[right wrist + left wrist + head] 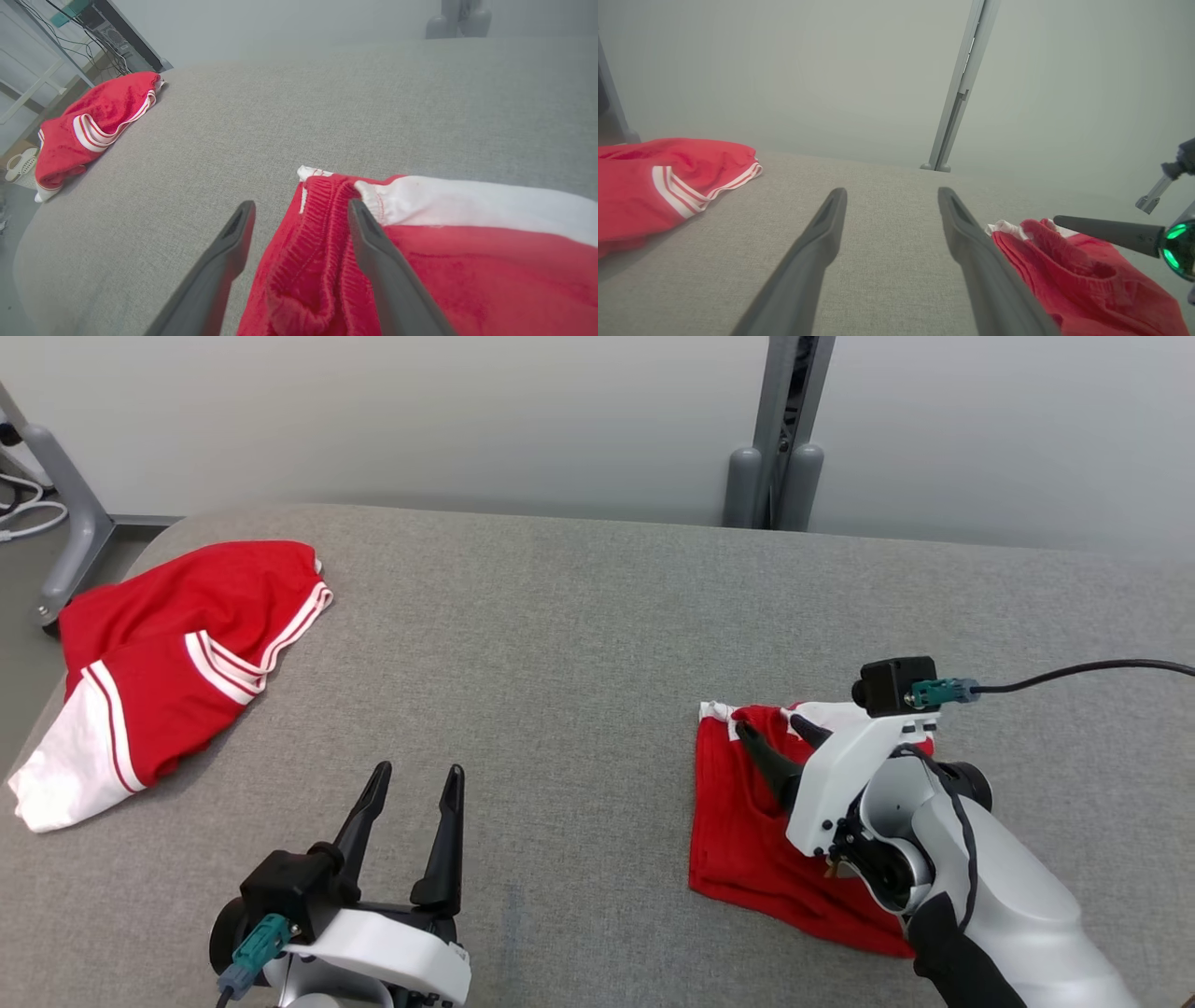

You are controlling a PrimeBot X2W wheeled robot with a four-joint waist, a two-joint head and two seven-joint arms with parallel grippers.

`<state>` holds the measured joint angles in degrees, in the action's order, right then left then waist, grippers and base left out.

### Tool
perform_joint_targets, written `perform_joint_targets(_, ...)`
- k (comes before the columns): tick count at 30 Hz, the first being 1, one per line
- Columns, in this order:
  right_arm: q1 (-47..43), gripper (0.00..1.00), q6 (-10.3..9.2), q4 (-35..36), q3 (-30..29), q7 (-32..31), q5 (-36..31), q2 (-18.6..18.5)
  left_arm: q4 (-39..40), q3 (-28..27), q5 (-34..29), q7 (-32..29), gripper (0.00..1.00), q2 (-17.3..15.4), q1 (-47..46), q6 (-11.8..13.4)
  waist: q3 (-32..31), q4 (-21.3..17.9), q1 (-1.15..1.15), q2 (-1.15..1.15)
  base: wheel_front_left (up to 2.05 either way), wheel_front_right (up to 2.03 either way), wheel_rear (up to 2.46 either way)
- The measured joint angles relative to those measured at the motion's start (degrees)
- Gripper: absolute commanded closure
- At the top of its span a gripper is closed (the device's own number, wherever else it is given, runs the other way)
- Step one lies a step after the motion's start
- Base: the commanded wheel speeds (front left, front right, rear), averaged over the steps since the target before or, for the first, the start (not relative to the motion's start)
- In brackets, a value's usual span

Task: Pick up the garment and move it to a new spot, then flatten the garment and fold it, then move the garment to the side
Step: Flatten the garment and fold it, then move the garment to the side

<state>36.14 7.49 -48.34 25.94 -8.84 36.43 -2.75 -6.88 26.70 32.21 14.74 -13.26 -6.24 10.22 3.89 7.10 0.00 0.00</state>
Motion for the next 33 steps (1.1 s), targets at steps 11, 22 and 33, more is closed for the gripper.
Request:
perform_joint_targets(11, 0.8, 0.0, 0.0, 6.0, -7.4, 3.3, -4.5, 0.0, 1.2, -0.4, -0.1, 0.0, 0.0, -0.7, 0.8, 0.7, -0.7, -4.0, 0.0, 0.0, 0.0, 0.0, 0.0)
perform_joint_targets(22, -9.7, 0.0, 0.0, 14.8, -16.8, -6.9, -10.1, -5.7, 2.2, 0.5, -0.4, -0.4, 0.0, -0.8, 0.6, 0.9, 1.2, -4.9, 0.0, 0.0, 0.0, 0.0, 0.0)
perform_joint_targets(33, -15.5, 0.0, 0.0, 18.4, -18.9, -15.3, -4.2, -7.7, 1.8, 1.2, -0.6, -0.5, 0.0, -0.8, -1.1, 0.7, 3.8, -2.3, 0.0, 0.0, 0.0, 0.0, 0.0)
